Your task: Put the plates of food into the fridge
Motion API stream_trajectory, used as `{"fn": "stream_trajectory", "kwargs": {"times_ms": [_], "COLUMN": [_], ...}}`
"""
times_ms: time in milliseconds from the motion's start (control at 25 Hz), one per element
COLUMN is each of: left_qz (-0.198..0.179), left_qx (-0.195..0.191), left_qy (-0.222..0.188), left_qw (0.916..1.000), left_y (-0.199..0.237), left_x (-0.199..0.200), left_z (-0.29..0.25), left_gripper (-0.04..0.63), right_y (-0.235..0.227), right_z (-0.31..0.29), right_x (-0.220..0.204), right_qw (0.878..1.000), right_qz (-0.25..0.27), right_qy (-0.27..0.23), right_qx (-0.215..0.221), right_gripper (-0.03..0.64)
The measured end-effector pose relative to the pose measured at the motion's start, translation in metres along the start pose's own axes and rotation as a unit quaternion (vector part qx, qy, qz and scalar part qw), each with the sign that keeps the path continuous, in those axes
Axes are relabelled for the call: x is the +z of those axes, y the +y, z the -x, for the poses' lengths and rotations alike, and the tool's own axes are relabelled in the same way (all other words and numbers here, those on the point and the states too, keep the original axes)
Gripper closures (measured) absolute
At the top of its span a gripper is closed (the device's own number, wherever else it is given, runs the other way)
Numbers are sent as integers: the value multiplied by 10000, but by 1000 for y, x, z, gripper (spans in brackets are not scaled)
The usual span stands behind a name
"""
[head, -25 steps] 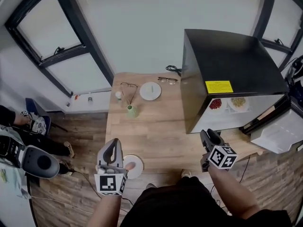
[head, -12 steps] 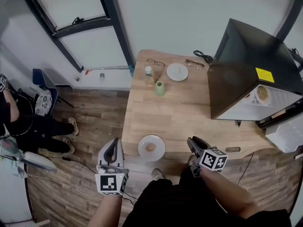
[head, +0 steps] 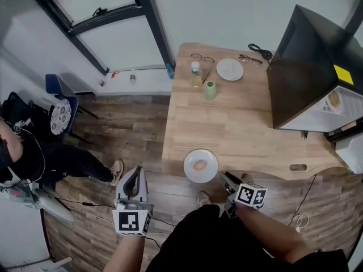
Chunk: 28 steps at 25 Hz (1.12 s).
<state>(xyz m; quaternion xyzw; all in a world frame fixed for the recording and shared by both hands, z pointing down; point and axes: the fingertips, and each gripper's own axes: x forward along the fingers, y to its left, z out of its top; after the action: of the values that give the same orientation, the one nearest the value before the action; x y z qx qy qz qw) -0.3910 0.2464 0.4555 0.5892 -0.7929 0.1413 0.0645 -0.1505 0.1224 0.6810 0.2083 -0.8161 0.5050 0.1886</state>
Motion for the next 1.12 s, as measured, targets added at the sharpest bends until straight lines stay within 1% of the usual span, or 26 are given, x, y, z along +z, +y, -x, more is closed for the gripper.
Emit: {"fn": "stream_trajectory", "kwargs": {"times_ms": [80, 160, 280, 360, 440, 600, 680, 800, 880, 1120], "left_qz": [-28, 61, 78, 20, -58, -131, -141, -136, -152, -112], "left_qx": [28, 21, -18, -2, 87, 205, 226, 288, 226, 74], "left_qy": [76, 8, 7, 109, 287, 432, 390, 404, 327, 271], "left_qw": [10000, 10000, 10000, 9999, 9995, 9988, 9989, 9987, 9991, 9995], "left_y": [4, 5, 4, 7, 13, 17, 16, 16, 9, -16], "left_x": [-3, -3, -6, -13, -22, -28, -26, -22, -18, -4], "left_z": [1, 2, 5, 8, 12, 17, 18, 17, 15, -3], "left_gripper": [592, 592, 592, 592, 592, 592, 592, 592, 592, 592], "right_y": [-3, -7, -14, -18, -21, -20, -18, -12, -8, -7], "right_z": [-9, -19, -34, -43, -52, -65, -67, -67, -62, -42], "right_x": [-17, -30, -43, -48, -49, -45, -44, -40, -32, -5], "right_qw": [9998, 9992, 9986, 9981, 9972, 9948, 9941, 9908, 9885, 9835], "right_qz": [-162, -332, -359, -394, -590, -953, -1018, -1265, -1391, -1599], "right_qy": [121, 213, 387, 448, 437, 350, 325, 204, 64, -126], "right_qx": [-3, -41, -82, -123, -108, 90, 212, 426, 595, 838], "right_gripper": [462, 462, 462, 462, 462, 466, 541, 561, 583, 588]}}
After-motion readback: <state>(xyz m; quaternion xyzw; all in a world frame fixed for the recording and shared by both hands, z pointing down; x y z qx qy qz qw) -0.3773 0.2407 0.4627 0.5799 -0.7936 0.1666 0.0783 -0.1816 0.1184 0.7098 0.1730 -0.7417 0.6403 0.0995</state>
